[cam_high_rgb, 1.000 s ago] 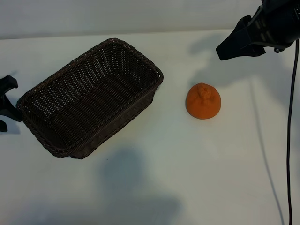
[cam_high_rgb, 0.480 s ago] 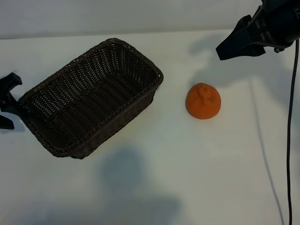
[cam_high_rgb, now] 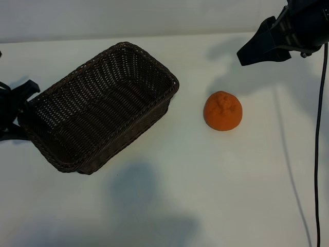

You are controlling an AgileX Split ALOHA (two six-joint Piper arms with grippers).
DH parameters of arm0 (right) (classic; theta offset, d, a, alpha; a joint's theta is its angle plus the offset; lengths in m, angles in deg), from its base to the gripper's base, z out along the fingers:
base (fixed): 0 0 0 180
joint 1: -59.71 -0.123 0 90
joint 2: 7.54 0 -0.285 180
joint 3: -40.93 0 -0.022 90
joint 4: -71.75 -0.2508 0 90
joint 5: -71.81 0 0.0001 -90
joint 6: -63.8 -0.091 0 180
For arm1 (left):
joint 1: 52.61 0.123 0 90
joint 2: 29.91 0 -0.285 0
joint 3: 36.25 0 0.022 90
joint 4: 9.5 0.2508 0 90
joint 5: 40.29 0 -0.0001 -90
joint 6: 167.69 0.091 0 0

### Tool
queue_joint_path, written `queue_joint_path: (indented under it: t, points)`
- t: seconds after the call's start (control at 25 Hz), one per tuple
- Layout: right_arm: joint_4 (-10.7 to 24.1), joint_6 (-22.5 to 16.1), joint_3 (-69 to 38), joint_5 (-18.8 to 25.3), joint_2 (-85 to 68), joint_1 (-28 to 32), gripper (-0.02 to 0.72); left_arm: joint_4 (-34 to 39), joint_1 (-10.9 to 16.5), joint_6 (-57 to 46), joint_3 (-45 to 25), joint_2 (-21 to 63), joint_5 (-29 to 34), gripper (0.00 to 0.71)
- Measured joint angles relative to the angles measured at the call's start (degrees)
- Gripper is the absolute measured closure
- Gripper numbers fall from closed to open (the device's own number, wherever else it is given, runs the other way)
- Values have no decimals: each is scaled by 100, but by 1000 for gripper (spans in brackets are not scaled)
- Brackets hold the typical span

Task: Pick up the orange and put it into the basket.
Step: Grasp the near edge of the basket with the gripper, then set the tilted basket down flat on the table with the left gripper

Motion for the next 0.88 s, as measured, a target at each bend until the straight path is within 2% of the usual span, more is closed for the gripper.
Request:
queue_joint_path:
  t: [0.4, 0.48, 0.6, 0.88]
  points:
    - [0, 0, 0, -59, 0, 0, 259, -123, 0, 14, 0, -345, -194, 294]
    - [0, 0, 0, -59, 0, 0, 259, -174, 0, 130, 0, -375, -192, 343]
    - [0, 0, 0, -76, 0, 0, 259, -268, 0, 286, 0, -394, -183, 522]
    - [0, 0, 0, -105, 0, 0, 259, -521, -5, 775, -1, -399, -9, 532]
